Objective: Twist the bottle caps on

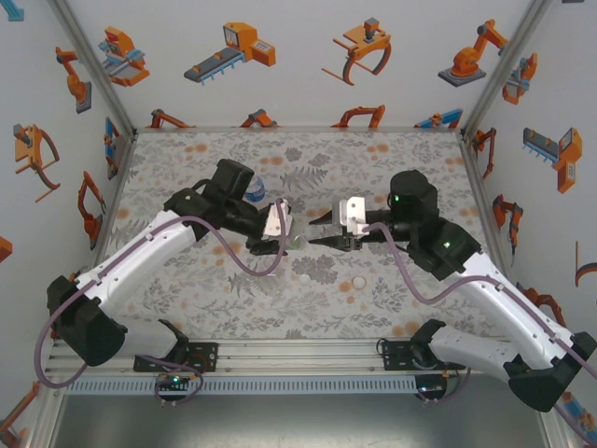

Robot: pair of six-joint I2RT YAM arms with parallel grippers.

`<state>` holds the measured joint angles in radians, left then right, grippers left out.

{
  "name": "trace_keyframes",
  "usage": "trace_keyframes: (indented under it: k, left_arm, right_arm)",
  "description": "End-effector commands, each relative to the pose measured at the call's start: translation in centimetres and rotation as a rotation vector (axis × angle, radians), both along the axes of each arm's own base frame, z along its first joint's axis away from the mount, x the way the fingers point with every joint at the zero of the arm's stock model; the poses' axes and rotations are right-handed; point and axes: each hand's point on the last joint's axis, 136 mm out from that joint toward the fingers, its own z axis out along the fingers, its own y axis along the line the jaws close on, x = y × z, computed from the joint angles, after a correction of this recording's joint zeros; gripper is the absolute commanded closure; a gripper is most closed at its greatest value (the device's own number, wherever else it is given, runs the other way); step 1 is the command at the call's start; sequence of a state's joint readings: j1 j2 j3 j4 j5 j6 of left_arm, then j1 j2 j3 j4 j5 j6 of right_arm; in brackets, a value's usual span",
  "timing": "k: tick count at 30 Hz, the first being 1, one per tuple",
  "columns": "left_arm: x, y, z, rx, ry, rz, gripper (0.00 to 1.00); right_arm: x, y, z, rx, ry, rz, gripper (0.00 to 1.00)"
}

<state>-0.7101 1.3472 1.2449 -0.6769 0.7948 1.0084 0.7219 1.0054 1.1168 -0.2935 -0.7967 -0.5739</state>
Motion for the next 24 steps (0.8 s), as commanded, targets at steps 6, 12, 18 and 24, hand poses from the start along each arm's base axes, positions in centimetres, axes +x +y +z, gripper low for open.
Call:
trace_keyframes:
  k: [6,12,18,24]
  left_arm:
    - [-0.9,-1.1,3.1,-0.129,-0.032,-0.057,1.00]
    - [1.6,-1.6,2.7,-0.124,-0.066,0.069,1.00]
    - [4.3,-1.8,2.0,-0.099,-0.088,0.195,1.00]
    - [6.1,-2.0,1.2,-0.061,-0.101,0.271,1.00]
  right_arm:
    - [2.7,0.9,-1.1,0.005,0.180,-0.139,1.00]
    - [8.5,0.6,-1.9,0.162,0.619,-0.496,1.00]
    - [13.5,-2.2,-6.6,0.314,1.222,-0.976,1.00]
    - [13.7,-2.0,-9.6,0.394,1.600,-1.094,1.00]
